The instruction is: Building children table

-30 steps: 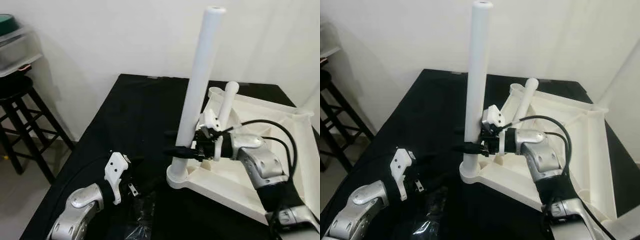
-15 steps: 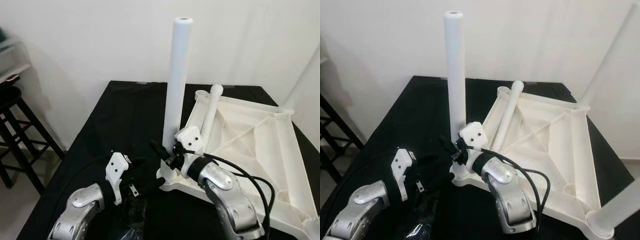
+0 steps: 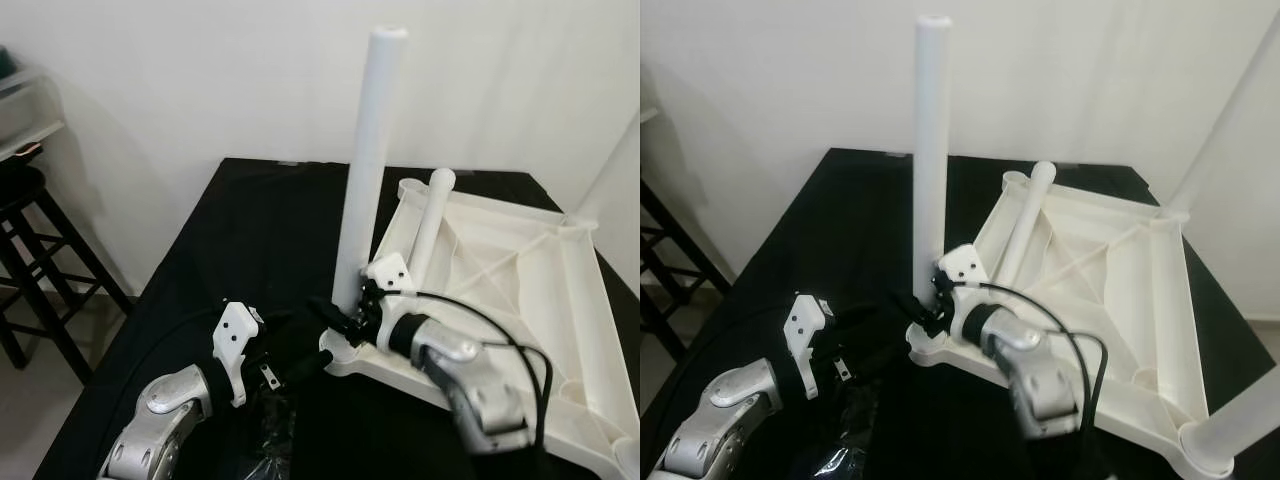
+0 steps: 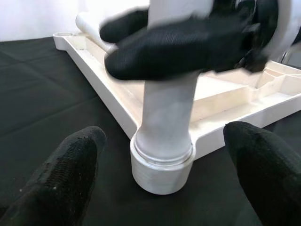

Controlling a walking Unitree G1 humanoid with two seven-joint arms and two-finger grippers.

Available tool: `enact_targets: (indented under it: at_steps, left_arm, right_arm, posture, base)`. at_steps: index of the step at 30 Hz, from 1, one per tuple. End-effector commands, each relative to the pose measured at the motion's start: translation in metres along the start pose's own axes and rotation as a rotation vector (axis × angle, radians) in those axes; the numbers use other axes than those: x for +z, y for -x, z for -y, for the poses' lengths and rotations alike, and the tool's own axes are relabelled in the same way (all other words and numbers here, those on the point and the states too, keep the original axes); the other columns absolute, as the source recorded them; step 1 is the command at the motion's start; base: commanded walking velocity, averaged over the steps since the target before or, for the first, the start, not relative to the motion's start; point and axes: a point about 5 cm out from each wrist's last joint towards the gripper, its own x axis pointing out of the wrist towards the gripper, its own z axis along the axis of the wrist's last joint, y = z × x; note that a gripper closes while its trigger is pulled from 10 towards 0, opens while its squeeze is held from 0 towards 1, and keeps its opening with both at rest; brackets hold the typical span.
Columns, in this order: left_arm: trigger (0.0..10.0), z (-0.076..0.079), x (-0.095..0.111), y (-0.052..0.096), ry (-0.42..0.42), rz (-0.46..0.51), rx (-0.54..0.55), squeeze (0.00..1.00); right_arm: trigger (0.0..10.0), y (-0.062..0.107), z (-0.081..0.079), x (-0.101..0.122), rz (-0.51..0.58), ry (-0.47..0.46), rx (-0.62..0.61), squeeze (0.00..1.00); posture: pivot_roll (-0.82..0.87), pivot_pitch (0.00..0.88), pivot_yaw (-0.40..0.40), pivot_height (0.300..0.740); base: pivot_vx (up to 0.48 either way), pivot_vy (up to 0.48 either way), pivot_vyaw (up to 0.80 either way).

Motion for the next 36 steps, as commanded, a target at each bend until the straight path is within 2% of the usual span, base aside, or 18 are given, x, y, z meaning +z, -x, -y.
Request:
enact_targets:
  at_steps: [1, 2, 3, 6, 11, 12, 13, 14, 21, 22, 23, 24, 26, 29, 31, 32, 34, 36]
  left_arm:
    - [10.0, -0.001, -0.003, 0.0, 0.008, -0.014, -0.003, 0.0]
    - [10.0, -0.001, -0.003, 0.0, 0.008, -0.014, -0.003, 0.0]
    - [10.0, 0.0, -0.003, -0.001, 0.01, -0.011, -0.001, 0.0]
    - [10.0, 0.001, -0.003, -0.002, 0.009, -0.011, 0.0, 0.0]
    - [10.0, 0.001, -0.003, -0.003, 0.008, -0.011, 0.0, 0.0]
    - [10.0, 0.002, -0.003, -0.003, 0.006, -0.011, 0.001, 0.0]
    - [10.0, 0.002, -0.003, -0.003, 0.006, -0.011, 0.001, 0.0]
    - [10.0, 0.002, -0.003, -0.003, 0.006, -0.009, 0.003, 0.0]
    - [9.7, 0.002, -0.002, -0.002, 0.006, -0.008, 0.004, 0.0]
    - [6.0, 0.002, -0.002, -0.001, 0.011, -0.004, 0.008, 0.0]
    - [6.0, 0.002, -0.002, -0.001, 0.011, -0.004, 0.008, 0.0]
    - [0.0, 0.002, -0.002, -0.001, 0.017, 0.001, 0.007, 0.0]
    - [0.0, 0.002, -0.002, -0.001, 0.017, 0.001, 0.007, 0.0]
    - [0.0, 0.002, -0.001, 0.0, 0.024, 0.006, 0.008, 0.0]
    - [0.0, 0.003, -0.001, 0.003, 0.027, 0.001, -0.01, 0.0]
    - [0.0, 0.003, -0.002, 0.004, 0.035, -0.005, -0.025, 0.0]
    - [0.0, 0.003, -0.004, 0.006, 0.041, -0.02, -0.045, 0.0]
    - [0.0, 0.003, -0.004, 0.006, 0.048, -0.02, -0.046, 0.0]
  right_arm:
    - [10.0, 0.001, 0.006, 0.009, 0.04, 0.034, 0.136, 0.0]
    - [10.0, 0.001, 0.006, 0.009, 0.04, 0.034, 0.136, 0.0]
    - [10.0, 0.0, 0.006, 0.017, 0.051, 0.106, 0.342, 0.0]
    - [10.0, -0.002, 0.01, 0.022, 0.04, 0.129, 0.448, 0.0]
    - [10.0, -0.009, 0.019, 0.028, 0.033, 0.133, 0.489, 0.0]
    - [6.4, -0.011, 0.023, 0.029, 0.022, 0.127, 0.509, 0.0]
    - [6.4, -0.011, 0.023, 0.029, 0.022, 0.127, 0.509, 0.0]
    - [0.0, -0.012, 0.024, 0.028, 0.015, 0.116, 0.531, 0.0]
    - [0.0, -0.006, 0.026, 0.018, 0.016, 0.112, 0.502, 0.0]
    - [0.0, -0.003, 0.026, 0.016, 0.018, 0.112, 0.471, 0.0]
    - [0.0, -0.003, 0.026, 0.016, 0.018, 0.112, 0.471, 0.0]
    - [0.0, 0.001, 0.027, 0.012, 0.007, 0.119, 0.414, 0.0]
    - [0.0, 0.001, 0.027, 0.012, 0.007, 0.119, 0.414, 0.0]
    - [0.0, 0.007, 0.027, 0.006, -0.003, 0.108, 0.32, 0.0]
    - [0.0, 0.01, 0.017, -0.019, -0.039, -0.05, -0.191, 0.0]
    - [0.0, 0.013, -0.01, -0.042, -0.155, -0.059, -0.283, 0.0]
    - [0.0, 0.012, -0.023, -0.023, -0.05, 0.039, -0.296, 0.0]
    - [0.0, 0.009, -0.024, -0.029, -0.076, 0.008, -0.24, 0.0]
  posture:
    - [-0.09, 0.037, -0.042, 0.74]
    - [-0.09, 0.037, -0.042, 0.74]
    - [-0.08, 0.033, -0.046, 0.74]
    - [-0.08, 0.031, -0.047, 0.74]
    - [-0.07, 0.03, -0.057, 0.74]
    - [-0.07, 0.032, -0.057, 0.74]
    - [-0.07, 0.032, -0.057, 0.74]
    - [-0.07, 0.033, -0.056, 0.74]
    - [-0.08, 0.04, -0.052, 0.74]
    - [-0.08, 0.044, -0.049, 0.74]
    - [-0.08, 0.044, -0.049, 0.74]
    - [-0.08, 0.047, -0.054, 0.74]
    - [-0.08, 0.047, -0.054, 0.74]
    - [-0.09, 0.048, -0.056, 0.74]
    - [-0.08, 0.049, -0.06, 0.74]
    - [-0.09, 0.05, -0.044, 0.74]
    - [-0.09, 0.047, -0.041, 0.74]
    - [-0.11, 0.025, -0.025, 0.74]
  base:
    - [0.0, 0.0, 0.0]
    - [0.0, 0.0, 0.0]
    - [0.0, 0.0, 0.0]
    - [0.0, 0.0, 0.0]
    - [0.0, 0.0, 0.0]
    - [0.0, 0.0, 0.0]
    - [0.0, 0.0, 0.0]
    - [0.0, 0.0, 0.0]
    - [0.0, 0.0, 0.0]
    - [0.0, 0.0, 0.0]
    - [0.0, 0.0, 0.0]
    - [0.0, 0.0, 0.0]
    - [0.0, 0.0, 0.0]
    - [0.0, 0.0, 0.0]
    - [0.0, 0.0, 0.0]
    - [0.0, 0.0, 0.0]
    - [0.0, 0.0, 0.0]
    - [0.0, 0.0, 0.0]
